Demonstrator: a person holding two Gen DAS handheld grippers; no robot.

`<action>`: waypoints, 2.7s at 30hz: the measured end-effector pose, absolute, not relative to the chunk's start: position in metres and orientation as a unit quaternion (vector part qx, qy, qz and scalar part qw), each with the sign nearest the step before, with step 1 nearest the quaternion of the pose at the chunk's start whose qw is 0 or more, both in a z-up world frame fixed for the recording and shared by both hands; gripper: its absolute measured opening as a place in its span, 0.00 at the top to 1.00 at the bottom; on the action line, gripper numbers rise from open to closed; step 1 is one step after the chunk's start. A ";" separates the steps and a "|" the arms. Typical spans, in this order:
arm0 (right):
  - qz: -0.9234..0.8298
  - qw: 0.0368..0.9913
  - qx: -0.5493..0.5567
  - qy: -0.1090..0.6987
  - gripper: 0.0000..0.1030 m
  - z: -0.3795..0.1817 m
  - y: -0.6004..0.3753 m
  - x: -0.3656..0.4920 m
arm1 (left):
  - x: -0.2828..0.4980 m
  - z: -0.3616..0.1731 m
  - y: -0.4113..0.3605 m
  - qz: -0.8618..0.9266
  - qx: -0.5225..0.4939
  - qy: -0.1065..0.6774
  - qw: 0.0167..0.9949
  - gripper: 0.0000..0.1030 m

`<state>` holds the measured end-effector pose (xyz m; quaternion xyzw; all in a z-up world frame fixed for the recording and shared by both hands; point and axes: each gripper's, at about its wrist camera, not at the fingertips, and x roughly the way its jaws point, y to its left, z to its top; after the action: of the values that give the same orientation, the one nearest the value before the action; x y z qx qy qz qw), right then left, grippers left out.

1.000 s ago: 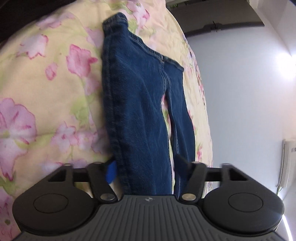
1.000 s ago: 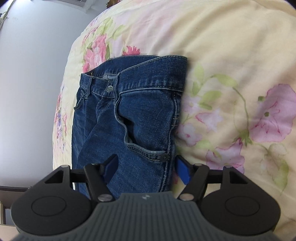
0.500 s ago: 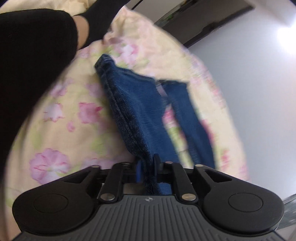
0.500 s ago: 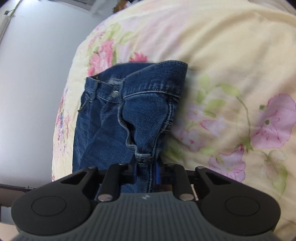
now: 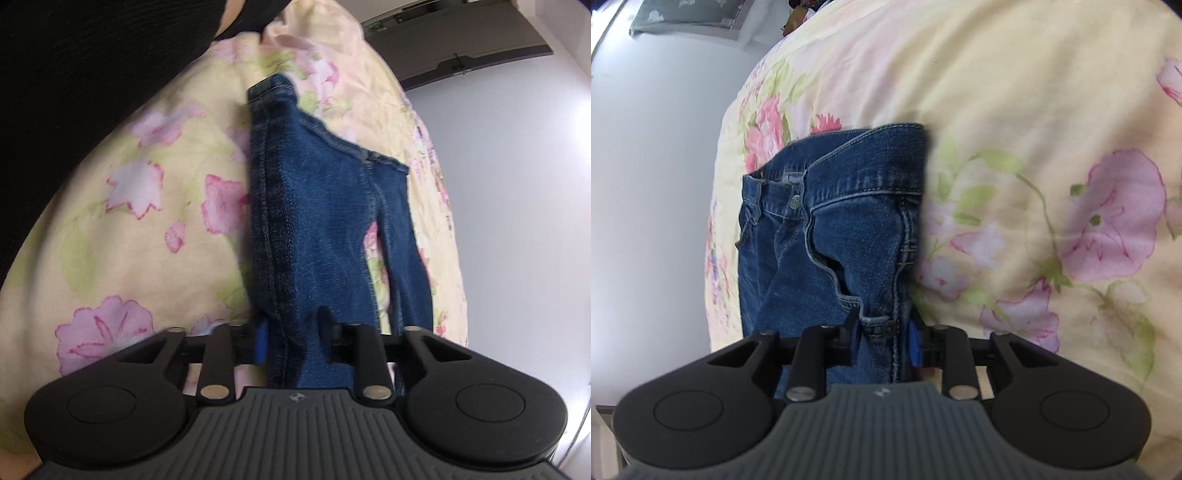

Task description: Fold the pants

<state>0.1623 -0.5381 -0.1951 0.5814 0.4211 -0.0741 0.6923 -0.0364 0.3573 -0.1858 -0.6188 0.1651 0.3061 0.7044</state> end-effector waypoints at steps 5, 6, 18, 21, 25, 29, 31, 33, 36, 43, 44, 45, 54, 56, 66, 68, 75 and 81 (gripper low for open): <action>-0.049 0.731 0.548 0.404 0.84 -0.175 -0.529 0.165 | -0.029 -0.156 0.355 0.291 -0.584 0.179 0.737 0.96; -0.047 0.733 0.548 0.401 0.85 -0.172 -0.528 0.165 | -0.027 -0.151 0.357 0.285 -0.583 0.180 0.739 0.96; 0.012 0.731 0.586 0.350 0.86 -0.113 -0.520 0.193 | 0.016 -0.100 0.377 0.233 -0.562 0.190 0.770 0.96; 0.025 0.736 0.582 0.345 0.86 -0.097 -0.513 0.206 | 0.035 -0.088 0.382 0.228 -0.554 0.197 0.777 0.96; 0.034 0.748 0.564 0.348 0.86 -0.079 -0.506 0.229 | 0.069 -0.068 0.388 0.221 -0.530 0.219 0.789 0.96; 0.035 0.750 0.561 0.349 0.86 -0.068 -0.500 0.260 | 0.103 -0.065 0.398 0.229 -0.529 0.248 0.779 0.96; 0.034 0.753 0.557 0.350 0.86 -0.063 -0.494 0.281 | 0.119 -0.068 0.405 0.230 -0.537 0.255 0.770 0.96; 0.030 0.757 0.549 0.353 0.86 -0.058 -0.484 0.305 | 0.134 -0.071 0.411 0.231 -0.550 0.258 0.760 0.96; 0.026 0.767 0.534 0.355 0.86 -0.050 -0.466 0.345 | 0.162 -0.073 0.419 0.238 -0.557 0.266 0.750 0.96; -0.002 0.771 0.508 0.383 0.86 -0.066 -0.431 0.439 | 0.231 -0.089 0.432 0.268 -0.531 0.310 0.742 0.96; -0.010 0.771 0.504 0.389 0.86 -0.073 -0.427 0.453 | 0.238 -0.092 0.433 0.273 -0.526 0.314 0.742 0.96; -0.016 0.771 0.500 0.395 0.86 -0.079 -0.423 0.463 | 0.246 -0.095 0.434 0.278 -0.519 0.319 0.743 0.96; -0.057 0.759 0.508 0.403 0.80 -0.139 -0.404 0.518 | 0.285 -0.138 0.459 0.287 -0.548 0.364 0.696 0.85; -0.052 0.762 0.530 0.368 0.75 -0.142 -0.409 0.515 | 0.279 -0.145 0.467 0.273 -0.583 0.348 0.681 0.85; -0.009 0.810 0.479 0.337 0.73 -0.122 -0.407 0.480 | 0.247 -0.155 0.498 0.170 -0.712 0.277 0.622 0.55; 0.017 0.812 0.474 0.341 0.73 -0.120 -0.394 0.460 | 0.243 -0.153 0.501 0.154 -0.735 0.262 0.606 0.53; 0.121 0.787 0.479 0.370 0.73 -0.143 -0.332 0.376 | 0.264 -0.121 0.507 0.160 -0.660 0.338 0.652 0.31; 0.142 0.874 0.267 0.380 0.72 -0.159 -0.255 0.343 | 0.260 -0.076 0.522 0.216 -0.581 0.322 0.715 0.28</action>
<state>0.3429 -0.2552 -0.1585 0.2669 0.3801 0.1424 0.8741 0.2595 0.5220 -0.0756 -0.5815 0.3219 0.2159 0.7153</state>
